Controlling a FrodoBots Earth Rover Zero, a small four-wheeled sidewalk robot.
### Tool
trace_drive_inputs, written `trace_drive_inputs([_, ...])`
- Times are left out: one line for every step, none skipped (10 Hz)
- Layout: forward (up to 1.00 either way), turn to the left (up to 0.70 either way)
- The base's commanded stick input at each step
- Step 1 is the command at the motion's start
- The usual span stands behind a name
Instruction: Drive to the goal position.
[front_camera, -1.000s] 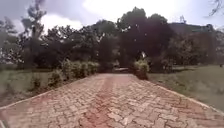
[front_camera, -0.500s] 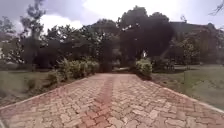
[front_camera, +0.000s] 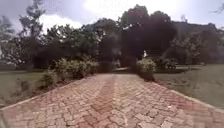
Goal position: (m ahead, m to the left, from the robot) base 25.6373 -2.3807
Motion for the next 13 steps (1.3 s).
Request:
trace_drive_inputs([0.7, -0.04])
trace_drive_inputs([0.7, -0.35])
trace_drive_inputs([0.7, -0.35])
trace_drive_inputs([0.7, -0.35])
trace_drive_inputs([0.7, -0.35])
trace_drive_inputs([0.7, -0.31])
trace_drive_inputs([0.7, -0.13])
trace_drive_inputs([0.7, 0.0])
trace_drive_inputs([0.7, 0.0])
trace_drive_inputs([0.7, 0.0])
trace_drive_inputs([0.7, 0.0])
trace_drive_inputs([0.7, 0.0])
trace_drive_inputs([0.7, 0.0])
